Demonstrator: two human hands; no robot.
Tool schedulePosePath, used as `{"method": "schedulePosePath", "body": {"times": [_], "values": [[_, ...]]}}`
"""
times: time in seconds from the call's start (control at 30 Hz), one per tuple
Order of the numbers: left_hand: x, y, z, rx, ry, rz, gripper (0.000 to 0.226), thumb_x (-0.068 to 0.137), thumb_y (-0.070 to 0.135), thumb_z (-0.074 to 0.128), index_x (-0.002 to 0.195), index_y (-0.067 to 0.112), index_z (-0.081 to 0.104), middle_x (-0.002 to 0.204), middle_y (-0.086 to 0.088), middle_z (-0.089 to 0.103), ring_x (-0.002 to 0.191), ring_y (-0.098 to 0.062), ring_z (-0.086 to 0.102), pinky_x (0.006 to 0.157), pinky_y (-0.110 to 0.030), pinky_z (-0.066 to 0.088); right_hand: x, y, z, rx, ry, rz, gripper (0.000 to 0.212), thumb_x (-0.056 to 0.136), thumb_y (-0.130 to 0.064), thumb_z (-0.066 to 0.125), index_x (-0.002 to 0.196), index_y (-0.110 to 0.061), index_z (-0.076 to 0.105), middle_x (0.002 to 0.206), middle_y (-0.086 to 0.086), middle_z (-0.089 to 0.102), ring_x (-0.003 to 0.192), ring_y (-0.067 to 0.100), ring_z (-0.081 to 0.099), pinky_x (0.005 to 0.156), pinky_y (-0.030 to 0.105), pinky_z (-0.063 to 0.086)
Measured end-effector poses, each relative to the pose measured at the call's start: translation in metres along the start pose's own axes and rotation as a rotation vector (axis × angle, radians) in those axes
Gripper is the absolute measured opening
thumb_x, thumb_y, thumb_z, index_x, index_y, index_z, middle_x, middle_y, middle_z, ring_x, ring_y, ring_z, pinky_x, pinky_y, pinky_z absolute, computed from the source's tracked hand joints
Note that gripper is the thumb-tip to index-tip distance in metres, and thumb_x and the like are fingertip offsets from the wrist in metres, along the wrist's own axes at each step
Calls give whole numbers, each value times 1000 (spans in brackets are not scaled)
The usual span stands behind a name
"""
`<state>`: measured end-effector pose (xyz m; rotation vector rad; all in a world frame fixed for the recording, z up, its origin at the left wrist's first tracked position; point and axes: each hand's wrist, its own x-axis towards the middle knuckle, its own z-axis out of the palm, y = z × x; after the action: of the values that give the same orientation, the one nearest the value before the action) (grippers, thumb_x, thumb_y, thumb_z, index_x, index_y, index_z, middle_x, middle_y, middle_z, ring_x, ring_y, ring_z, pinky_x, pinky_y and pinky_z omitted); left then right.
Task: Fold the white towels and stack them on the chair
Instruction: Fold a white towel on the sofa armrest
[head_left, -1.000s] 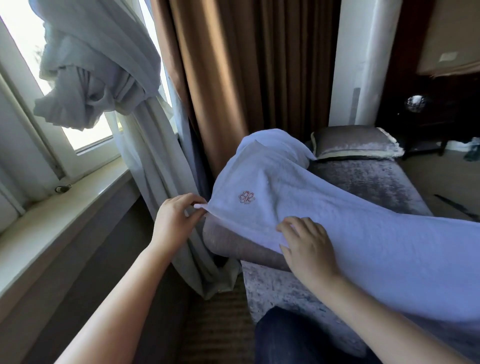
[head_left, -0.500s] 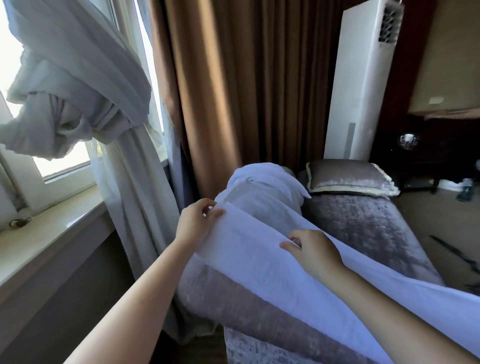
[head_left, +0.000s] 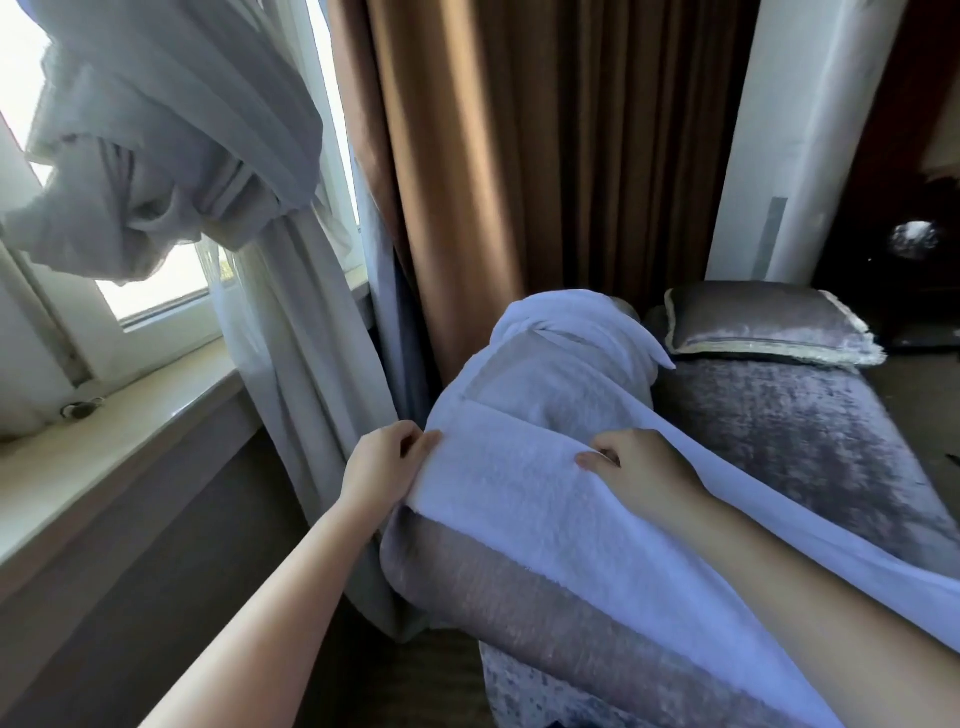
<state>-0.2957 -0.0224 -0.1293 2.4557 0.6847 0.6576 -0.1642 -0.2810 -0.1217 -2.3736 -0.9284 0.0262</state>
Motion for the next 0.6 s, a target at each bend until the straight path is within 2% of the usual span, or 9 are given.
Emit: {"method": "schedulePosePath", "body": {"times": [0.17, 0.3, 0.47, 0.6], "values": [[6, 5, 7, 30, -3, -7, 37, 94, 49, 52, 78, 16, 60, 68, 2, 63, 70, -14, 58, 60, -34, 44, -6, 8, 7, -27, -12, 59, 51, 94, -38, 59, 59, -16, 29, 54, -1, 28, 51, 13, 30, 53, 30, 20], [10, 5, 13, 42, 0, -23, 38, 94, 49, 52, 74, 17, 58, 65, 3, 61, 69, -15, 57, 59, -33, 43, -6, 6, 4, -39, -16, 70, 49, 93, -41, 59, 60, -15, 33, 54, -2, 30, 51, 13, 32, 51, 29, 20], [8, 4, 11, 65, -34, -30, 37, 95, 46, 52, 76, 15, 59, 70, 2, 62, 72, -15, 57, 59, -32, 41, -9, 6, 0, -55, -4, 88, 43, 92, -45, 60, 64, -15, 48, 56, -4, 41, 52, 11, 40, 51, 27, 27], [4, 1, 7, 59, -42, -25, 41, 97, 43, 50, 69, 13, 52, 66, -1, 60, 65, -20, 56, 56, -33, 39, -16, 7, -7, -46, -30, 112, 38, 94, -42, 58, 69, -13, 54, 59, -4, 46, 53, 10, 43, 51, 27, 31]]}}
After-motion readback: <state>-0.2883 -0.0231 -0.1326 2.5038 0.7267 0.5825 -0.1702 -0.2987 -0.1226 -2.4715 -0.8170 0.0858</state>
